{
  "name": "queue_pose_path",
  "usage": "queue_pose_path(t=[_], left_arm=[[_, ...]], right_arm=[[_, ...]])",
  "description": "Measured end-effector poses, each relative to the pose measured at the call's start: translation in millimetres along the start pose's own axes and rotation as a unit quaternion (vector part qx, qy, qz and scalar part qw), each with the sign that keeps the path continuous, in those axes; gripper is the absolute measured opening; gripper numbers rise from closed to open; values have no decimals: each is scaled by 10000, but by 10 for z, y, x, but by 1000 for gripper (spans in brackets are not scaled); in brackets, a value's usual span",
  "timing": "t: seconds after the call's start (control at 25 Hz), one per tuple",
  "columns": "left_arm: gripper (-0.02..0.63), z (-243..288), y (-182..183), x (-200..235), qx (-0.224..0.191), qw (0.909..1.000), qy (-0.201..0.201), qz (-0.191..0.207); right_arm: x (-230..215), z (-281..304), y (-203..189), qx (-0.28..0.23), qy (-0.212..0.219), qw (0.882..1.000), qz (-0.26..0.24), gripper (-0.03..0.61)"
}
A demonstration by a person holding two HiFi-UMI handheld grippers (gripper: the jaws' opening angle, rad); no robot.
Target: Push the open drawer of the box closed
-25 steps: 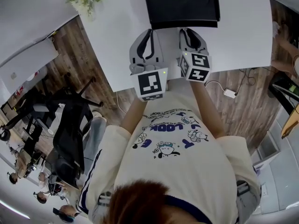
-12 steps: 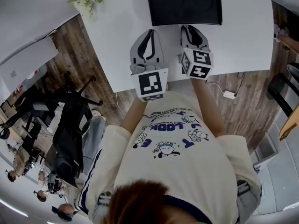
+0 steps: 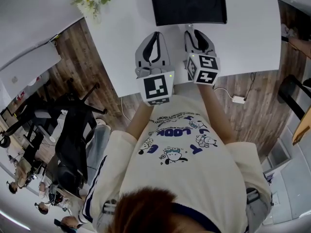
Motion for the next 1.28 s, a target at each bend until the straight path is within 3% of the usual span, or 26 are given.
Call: queue_pose_path(t=[0.4, 0.6, 0.8, 0.92, 1.0, 1.12, 1.28], left_arm=[[17, -187, 133, -187, -303, 9988, -376, 1], [17, -325, 180, -335, -404, 9987, -316, 38], [17, -277, -105, -618, -27, 9993, -208, -311], [18, 36, -431, -788, 339, 9977, 64, -580], [22, 295, -619, -872, 551, 9967, 374, -468], [132, 664, -810, -931, 832, 9921, 792, -497], [141, 949, -840, -929, 945, 9845, 1318, -673]], right_arm=[[98, -525, -34, -421, -286, 9986, 111, 137], [-26, -780, 60, -761, -302, 9965, 172, 132], [-264, -1087, 71, -943, -3, 9955, 139, 132], [-552, -1390, 10, -976, 289, 9948, -32, 132], [-837, -1671, -67, -951, 449, 9944, -89, 132], [-1335, -2089, -218, -867, 647, 9940, -146, 132], [-2020, -2519, -464, -610, 671, 9958, -125, 132]])
Point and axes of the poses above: the fingertips, and each gripper's own axes: z forward along the fingers, x to its left, y out of its top, the point moved 5 cm from there along -z, backward along the fingers, and after that the axes turned 4 degrees about -x, right-handed, at the moved point
